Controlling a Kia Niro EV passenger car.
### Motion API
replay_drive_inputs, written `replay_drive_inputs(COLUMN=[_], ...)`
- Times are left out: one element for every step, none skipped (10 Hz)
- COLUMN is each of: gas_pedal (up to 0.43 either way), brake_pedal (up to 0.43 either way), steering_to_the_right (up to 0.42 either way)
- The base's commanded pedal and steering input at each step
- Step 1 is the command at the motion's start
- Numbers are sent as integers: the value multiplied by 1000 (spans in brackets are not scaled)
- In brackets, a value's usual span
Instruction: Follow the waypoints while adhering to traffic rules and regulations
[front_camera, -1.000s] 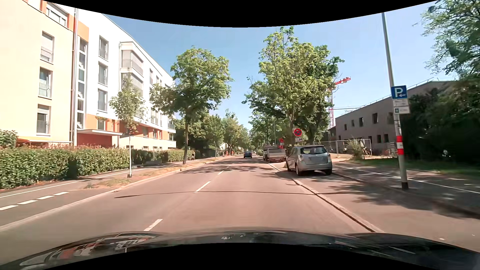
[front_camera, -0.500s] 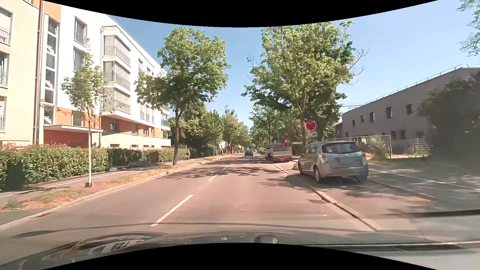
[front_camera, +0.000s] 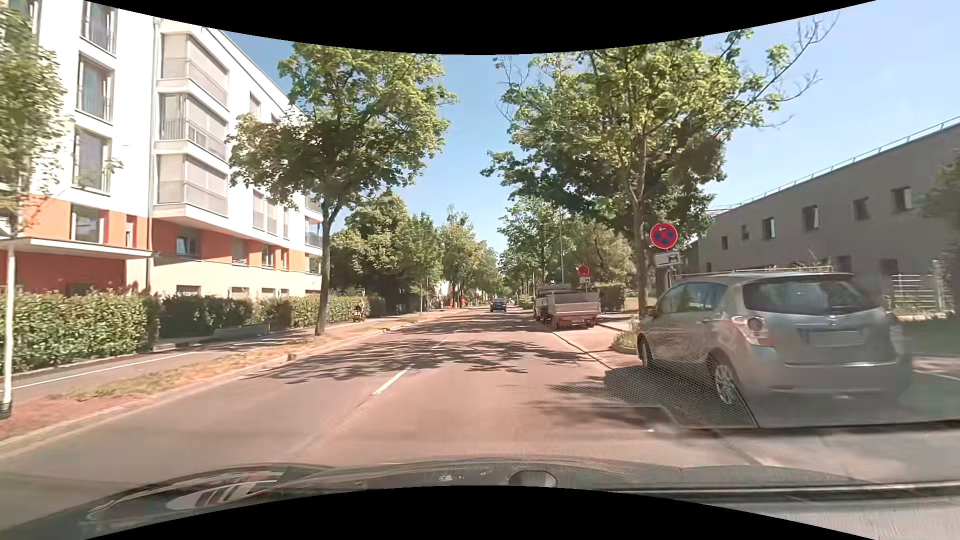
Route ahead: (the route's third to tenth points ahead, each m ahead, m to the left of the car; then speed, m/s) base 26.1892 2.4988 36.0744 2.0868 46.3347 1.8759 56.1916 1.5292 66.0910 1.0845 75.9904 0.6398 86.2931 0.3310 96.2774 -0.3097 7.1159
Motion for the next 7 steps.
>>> replay_drive_inputs(gas_pedal=[79,79,79,79,79,79,79], brake_pedal=[0,0,0,0,0,0,0], steering_to_the_right=[1,1,0,0,1,1,1])
